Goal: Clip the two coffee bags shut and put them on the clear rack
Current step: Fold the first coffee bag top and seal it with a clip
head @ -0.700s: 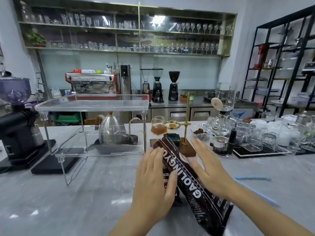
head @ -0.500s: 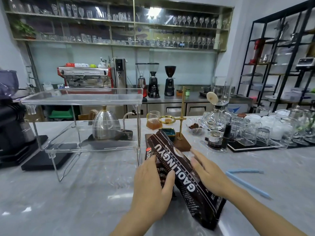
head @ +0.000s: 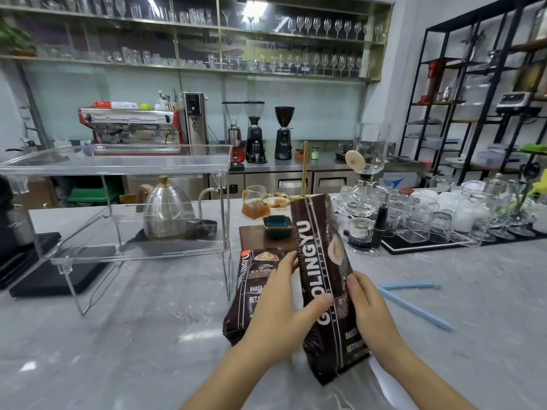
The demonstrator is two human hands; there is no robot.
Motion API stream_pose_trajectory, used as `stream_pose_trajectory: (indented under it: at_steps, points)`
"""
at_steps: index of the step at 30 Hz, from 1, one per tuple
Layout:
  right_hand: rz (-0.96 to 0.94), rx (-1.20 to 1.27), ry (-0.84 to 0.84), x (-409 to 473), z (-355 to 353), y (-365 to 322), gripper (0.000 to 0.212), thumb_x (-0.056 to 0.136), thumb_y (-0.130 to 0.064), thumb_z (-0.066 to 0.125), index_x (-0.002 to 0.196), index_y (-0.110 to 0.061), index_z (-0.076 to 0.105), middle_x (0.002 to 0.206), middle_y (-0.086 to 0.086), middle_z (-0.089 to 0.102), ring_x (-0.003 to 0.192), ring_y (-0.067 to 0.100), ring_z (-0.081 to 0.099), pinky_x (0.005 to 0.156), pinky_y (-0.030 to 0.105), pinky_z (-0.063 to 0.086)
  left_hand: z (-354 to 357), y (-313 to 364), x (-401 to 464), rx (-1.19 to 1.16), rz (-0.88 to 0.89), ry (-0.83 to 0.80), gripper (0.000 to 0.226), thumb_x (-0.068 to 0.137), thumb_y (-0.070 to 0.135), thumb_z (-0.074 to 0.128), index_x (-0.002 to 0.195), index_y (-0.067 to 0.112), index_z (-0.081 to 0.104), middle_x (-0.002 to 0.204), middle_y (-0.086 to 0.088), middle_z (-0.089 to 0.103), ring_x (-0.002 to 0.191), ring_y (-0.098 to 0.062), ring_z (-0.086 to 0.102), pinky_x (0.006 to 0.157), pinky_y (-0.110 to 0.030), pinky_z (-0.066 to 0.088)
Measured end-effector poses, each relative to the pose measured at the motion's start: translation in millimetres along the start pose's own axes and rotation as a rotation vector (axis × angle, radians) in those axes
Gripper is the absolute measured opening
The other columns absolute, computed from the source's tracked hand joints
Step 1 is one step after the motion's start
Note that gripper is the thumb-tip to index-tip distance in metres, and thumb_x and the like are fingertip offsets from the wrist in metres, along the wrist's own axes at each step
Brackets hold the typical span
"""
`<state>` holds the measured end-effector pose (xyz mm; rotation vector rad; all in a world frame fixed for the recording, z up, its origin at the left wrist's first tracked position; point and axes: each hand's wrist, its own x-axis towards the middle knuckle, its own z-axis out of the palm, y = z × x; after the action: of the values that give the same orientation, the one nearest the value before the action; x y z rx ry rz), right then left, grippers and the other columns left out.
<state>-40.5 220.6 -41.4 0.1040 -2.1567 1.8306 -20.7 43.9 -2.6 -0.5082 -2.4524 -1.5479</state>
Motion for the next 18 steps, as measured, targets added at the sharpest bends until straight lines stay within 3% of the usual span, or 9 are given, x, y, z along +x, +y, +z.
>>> stream_pose_trajectory:
  at_steps: [1, 3, 9, 12, 14, 16, 18]
  points:
    - [-0.015, 0.053, 0.032, -4.3, 1.3, -2.0, 0.024, 0.103, -0.036, 0.042, 0.113, -0.03, 0.064, 0.103, -0.012, 0.075, 0.101, 0.007, 0.069, 0.082, 0.022, 0.051, 1.1, 0.4, 1.9, -0.051, 0.008, -0.015, 0.065, 0.084, 0.041, 0.077, 0.13, 0.06, 0.035, 0.123, 0.052, 0.054, 0.124, 0.023, 0.047, 0.098, -0.002, 0.039]
    - [-0.056, 0.133, 0.068, -11.2, 3.3, -6.6, 0.03, 0.098, -0.042, 0.043, 0.118, -0.033, 0.062, 0.11, -0.012, 0.074, 0.107, 0.008, 0.068, 0.087, 0.027, 0.05, 5.5, -3.0, 5.9, -0.134, 0.034, -0.02, 0.069, 0.086, 0.024, 0.078, 0.128, 0.06, 0.037, 0.12, 0.059, 0.051, 0.122, 0.027, 0.047, 0.095, 0.002, 0.039]
    - [-0.204, 0.189, 0.143, -17.1, 8.7, -12.3, 0.041, 0.093, -0.038, 0.05, 0.133, -0.031, 0.055, 0.13, -0.004, 0.067, 0.123, 0.015, 0.06, 0.106, 0.045, 0.046, 27.2, -10.9, 7.4, -0.408, 0.082, 0.103, 0.064, 0.095, -0.008, 0.062, 0.134, 0.041, 0.052, 0.129, 0.028, 0.068, 0.124, 0.006, 0.062, 0.094, -0.01, 0.051]
    - [-0.227, 0.195, 0.213, -17.4, 7.4, -9.7, 0.033, 0.092, -0.036, 0.052, 0.125, -0.039, 0.057, 0.127, -0.001, 0.068, 0.12, 0.017, 0.063, 0.103, 0.045, 0.048, 45.9, -5.6, 5.7, -0.494, 0.071, 0.194, 0.057, 0.096, -0.003, 0.059, 0.14, 0.033, 0.053, 0.136, 0.01, 0.069, 0.127, -0.007, 0.064, 0.103, -0.025, 0.052]
    - [-0.224, 0.17, 0.263, -17.7, 4.1, -5.5, 0.027, 0.09, -0.038, 0.053, 0.117, -0.042, 0.059, 0.12, -0.002, 0.071, 0.114, 0.018, 0.065, 0.1, 0.043, 0.05, 59.6, -3.9, 3.7, -0.495, 0.056, 0.224, 0.053, 0.099, 0.0, 0.06, 0.139, 0.033, 0.051, 0.139, 0.008, 0.065, 0.129, -0.008, 0.062, 0.107, -0.029, 0.05]
    - [-0.208, 0.144, 0.303, -18.5, 0.1, -0.1, 0.021, 0.088, -0.04, 0.054, 0.107, -0.046, 0.061, 0.108, -0.006, 0.074, 0.106, 0.014, 0.068, 0.092, 0.034, 0.054, 70.2, -4.8, 1.2, -0.503, 0.032, 0.263, 0.046, 0.1, -0.001, 0.062, 0.13, 0.034, 0.055, 0.127, 0.014, 0.07, 0.122, -0.005, 0.065, 0.103, -0.026, 0.052]
    - [-0.198, 0.112, 0.322, -18.3, -4.1, 4.0, 0.015, 0.087, -0.042, 0.056, 0.1, -0.044, 0.063, 0.099, -0.007, 0.075, 0.094, 0.013, 0.071, 0.081, 0.028, 0.056, 76.7, -7.5, 0.0, -0.511, -0.004, 0.313, 0.031, 0.1, 0.004, 0.065, 0.117, 0.029, 0.06, 0.113, 0.007, 0.075, 0.11, -0.011, 0.071, 0.096, -0.03, 0.057]
